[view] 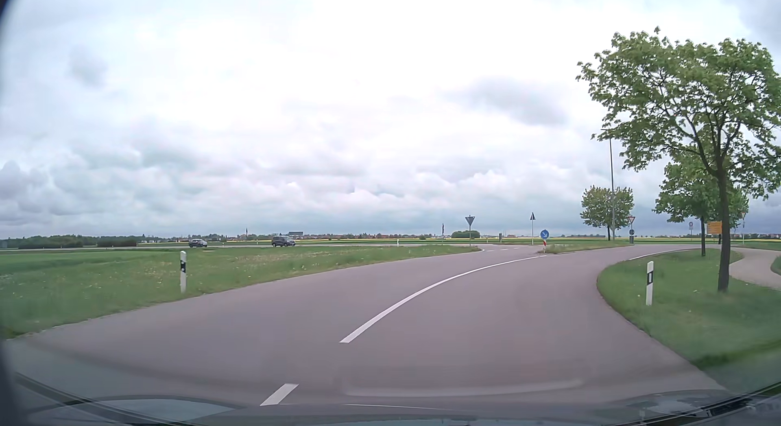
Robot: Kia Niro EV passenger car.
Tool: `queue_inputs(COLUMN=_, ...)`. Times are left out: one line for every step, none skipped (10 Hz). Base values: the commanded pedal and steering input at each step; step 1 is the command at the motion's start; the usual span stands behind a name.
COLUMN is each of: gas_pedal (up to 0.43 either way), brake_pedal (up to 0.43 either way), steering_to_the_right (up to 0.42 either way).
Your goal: Follow the waypoints while adhering to traffic rules and regulations
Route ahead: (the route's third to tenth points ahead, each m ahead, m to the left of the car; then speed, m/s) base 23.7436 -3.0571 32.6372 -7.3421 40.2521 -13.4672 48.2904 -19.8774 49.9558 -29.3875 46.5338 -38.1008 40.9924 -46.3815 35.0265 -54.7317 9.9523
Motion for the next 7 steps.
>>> queue_inputs(gas_pedal=0.02, brake_pedal=0.012, steering_to_the_right=0.058)
queue_inputs(gas_pedal=0.02, brake_pedal=0.012, steering_to_the_right=0.069)
queue_inputs(gas_pedal=0.02, brake_pedal=0.012, steering_to_the_right=0.078)
queue_inputs(gas_pedal=0.02, brake_pedal=0.012, steering_to_the_right=0.086)
queue_inputs(gas_pedal=0.02, brake_pedal=0.012, steering_to_the_right=0.095)
queue_inputs(gas_pedal=0.02, brake_pedal=0.012, steering_to_the_right=0.101)
queue_inputs(gas_pedal=0.079, brake_pedal=0.012, steering_to_the_right=0.103)
